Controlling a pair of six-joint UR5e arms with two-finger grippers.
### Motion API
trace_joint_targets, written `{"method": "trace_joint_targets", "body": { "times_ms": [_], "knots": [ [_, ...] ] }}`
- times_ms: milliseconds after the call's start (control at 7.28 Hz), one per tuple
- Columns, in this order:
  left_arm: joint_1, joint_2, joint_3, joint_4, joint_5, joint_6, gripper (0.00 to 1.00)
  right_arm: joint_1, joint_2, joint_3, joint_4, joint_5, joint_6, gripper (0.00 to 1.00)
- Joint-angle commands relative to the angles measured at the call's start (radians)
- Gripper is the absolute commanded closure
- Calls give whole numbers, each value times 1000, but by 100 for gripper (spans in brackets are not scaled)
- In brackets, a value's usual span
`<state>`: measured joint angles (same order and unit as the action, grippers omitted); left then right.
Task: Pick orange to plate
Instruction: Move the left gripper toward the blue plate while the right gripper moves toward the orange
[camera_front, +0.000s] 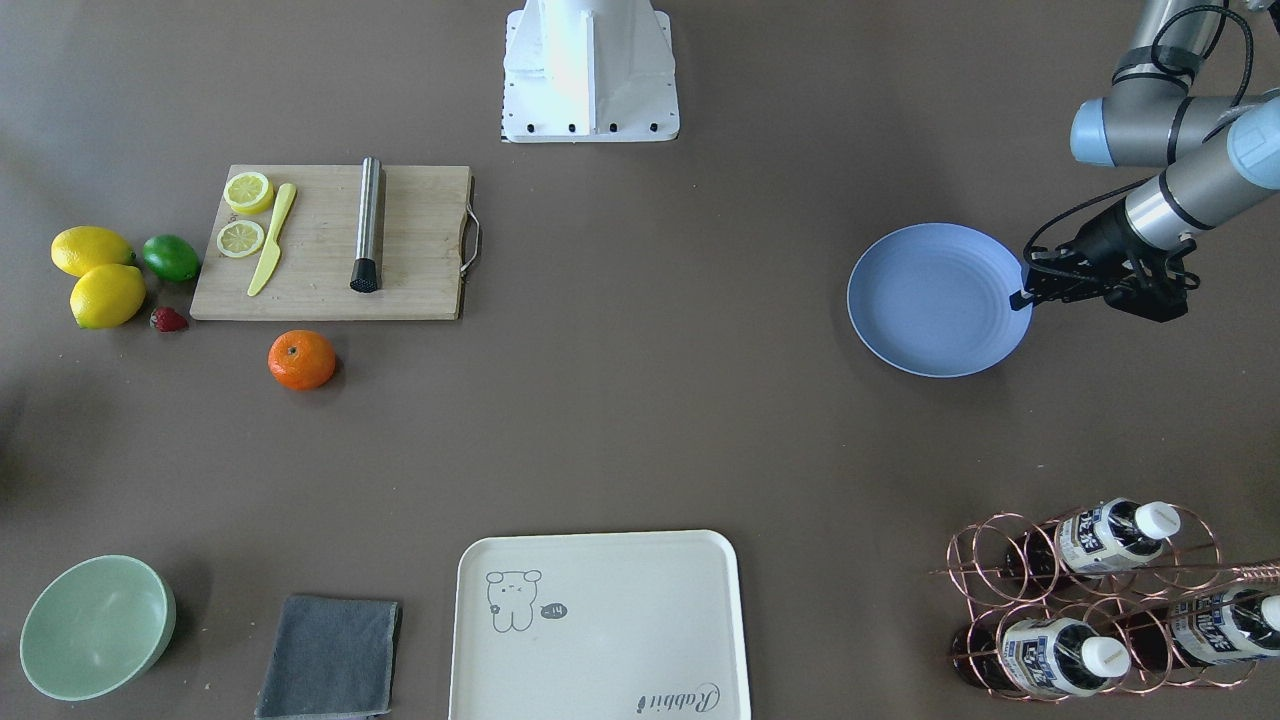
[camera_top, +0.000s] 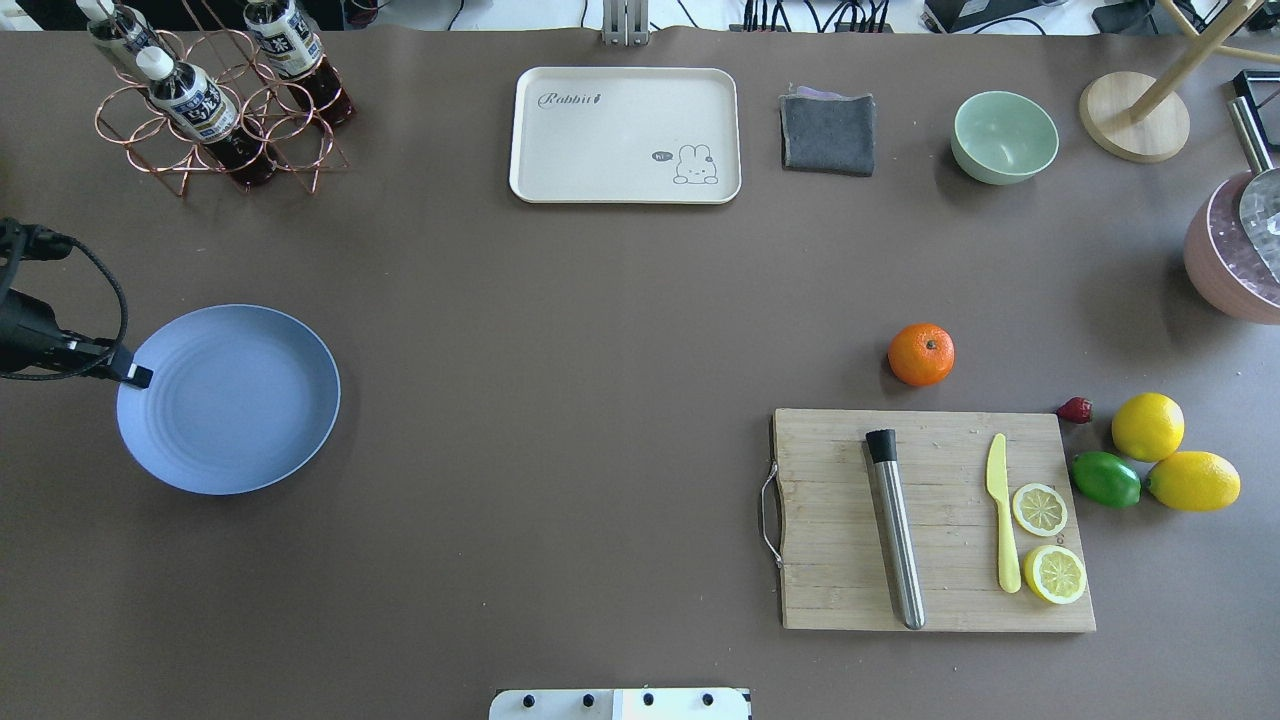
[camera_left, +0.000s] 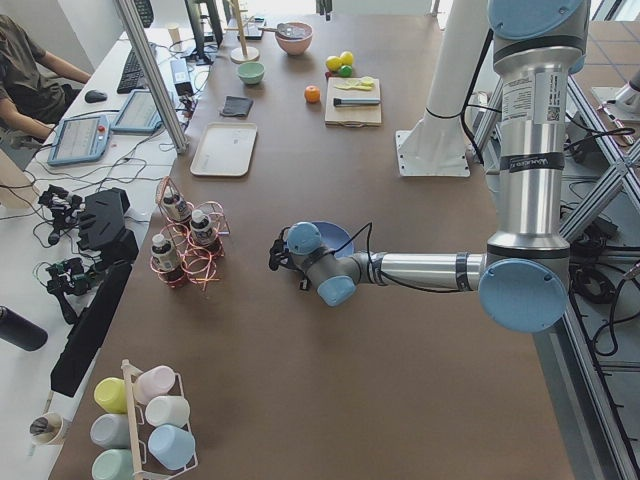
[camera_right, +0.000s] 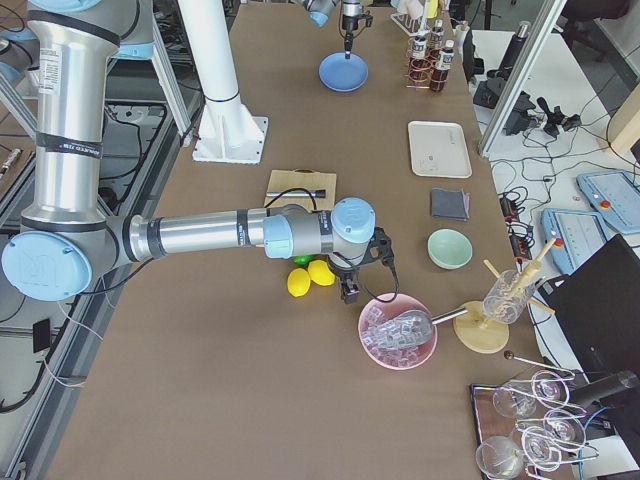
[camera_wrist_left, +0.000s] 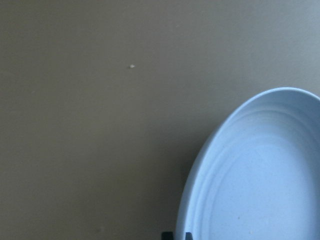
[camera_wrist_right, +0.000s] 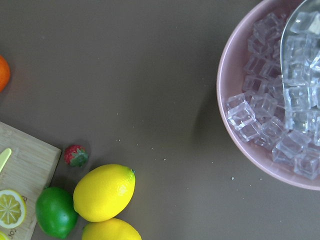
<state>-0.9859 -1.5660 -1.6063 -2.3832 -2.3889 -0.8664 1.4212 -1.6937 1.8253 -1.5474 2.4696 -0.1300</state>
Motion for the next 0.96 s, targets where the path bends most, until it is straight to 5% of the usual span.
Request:
{"method": "trace_joint_targets", "body": {
  "times_ms": [0, 137, 412, 824],
  "knots": [
    [117, -92, -134, 32, 35, -315, 100, -104, 31, 6, 201, -17, 330, 0],
    [198, -130, -155, 32, 139, -397, 100, -198, 61, 3, 301, -82, 542, 0],
    [358, -253, -150, 74, 284, -537, 100, -380, 162, 3, 320, -217, 810, 0],
    [512, -389, -94, 147, 454, -587, 100, -559, 250, -6, 322, -314, 929, 0]
  ]
}}
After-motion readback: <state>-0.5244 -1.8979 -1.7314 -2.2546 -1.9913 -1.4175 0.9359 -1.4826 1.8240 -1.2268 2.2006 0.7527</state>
